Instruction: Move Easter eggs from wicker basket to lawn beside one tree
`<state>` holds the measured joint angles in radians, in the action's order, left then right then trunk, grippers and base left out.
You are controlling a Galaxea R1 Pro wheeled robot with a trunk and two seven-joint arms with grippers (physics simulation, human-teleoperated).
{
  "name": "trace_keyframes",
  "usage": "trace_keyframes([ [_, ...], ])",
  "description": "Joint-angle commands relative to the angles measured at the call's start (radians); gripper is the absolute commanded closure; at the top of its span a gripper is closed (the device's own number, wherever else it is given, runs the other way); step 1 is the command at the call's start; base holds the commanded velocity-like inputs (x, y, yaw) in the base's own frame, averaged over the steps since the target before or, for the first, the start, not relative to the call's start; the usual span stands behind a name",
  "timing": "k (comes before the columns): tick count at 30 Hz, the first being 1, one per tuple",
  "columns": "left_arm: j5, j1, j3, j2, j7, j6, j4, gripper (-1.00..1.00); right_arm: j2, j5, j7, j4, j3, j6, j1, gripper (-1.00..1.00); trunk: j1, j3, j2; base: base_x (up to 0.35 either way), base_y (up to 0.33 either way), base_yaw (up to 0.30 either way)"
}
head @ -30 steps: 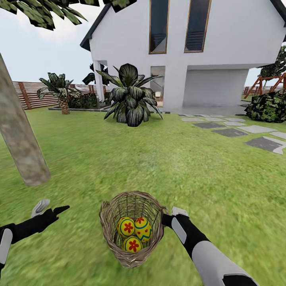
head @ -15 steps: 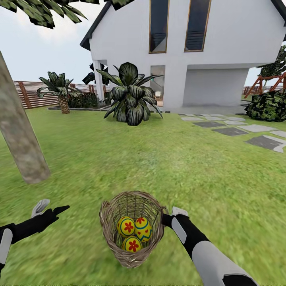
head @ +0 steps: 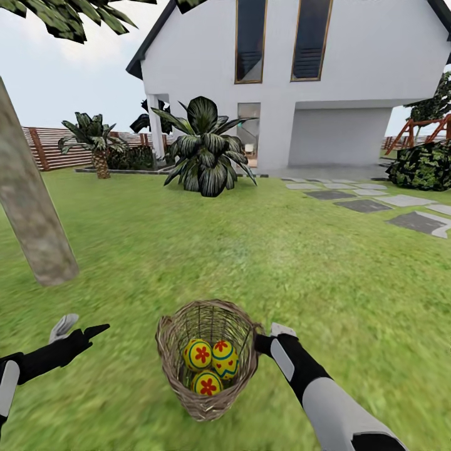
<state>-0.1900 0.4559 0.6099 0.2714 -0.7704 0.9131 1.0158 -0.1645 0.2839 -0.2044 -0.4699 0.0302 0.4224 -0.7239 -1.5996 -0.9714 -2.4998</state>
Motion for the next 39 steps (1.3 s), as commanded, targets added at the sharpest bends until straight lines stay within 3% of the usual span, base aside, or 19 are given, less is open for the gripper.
trace_keyframes([
  [1,0.001,0.001,0.002,-0.001,-0.004,0.004,0.0,-1.0,-0.001,0.018,-0.004,0.036,0.007,-0.043,0.001,1.0,-0.001,-0.005,0.0,0.0,0.0,0.0],
  [5,0.001,0.001,0.002,0.0,-0.004,0.004,0.0,-1.0,-0.001,0.018,-0.004,0.036,0.007,-0.043,0.001,1.0,-0.003,-0.021,-0.001,0.0,0.0,0.0],
  [10,-0.002,0.001,0.002,0.0,-0.006,0.004,0.0,-1.0,-0.001,0.018,-0.004,0.036,0.007,-0.043,0.001,1.0,-0.003,-0.021,-0.001,0.0,0.0,0.0],
  [11,-0.002,0.001,0.002,0.0,-0.006,0.004,0.0,-1.0,-0.001,0.018,-0.004,0.036,0.007,-0.043,0.001,-1.0,-0.003,-0.021,-0.001,0.0,0.0,0.0],
  [33,-0.006,0.0,0.004,0.0,-0.007,0.004,0.0,-1.0,-0.001,0.018,-0.004,0.036,0.007,-0.044,0.001,-1.0,-0.003,-0.021,-0.001,0.0,0.0,0.0],
  [39,-0.005,0.0,0.004,0.004,-0.004,0.02,0.0,-1.0,0.0,0.018,-0.003,0.036,0.007,-0.044,0.001,-1.0,-0.001,-0.009,-0.001,0.0,0.0,0.0],
])
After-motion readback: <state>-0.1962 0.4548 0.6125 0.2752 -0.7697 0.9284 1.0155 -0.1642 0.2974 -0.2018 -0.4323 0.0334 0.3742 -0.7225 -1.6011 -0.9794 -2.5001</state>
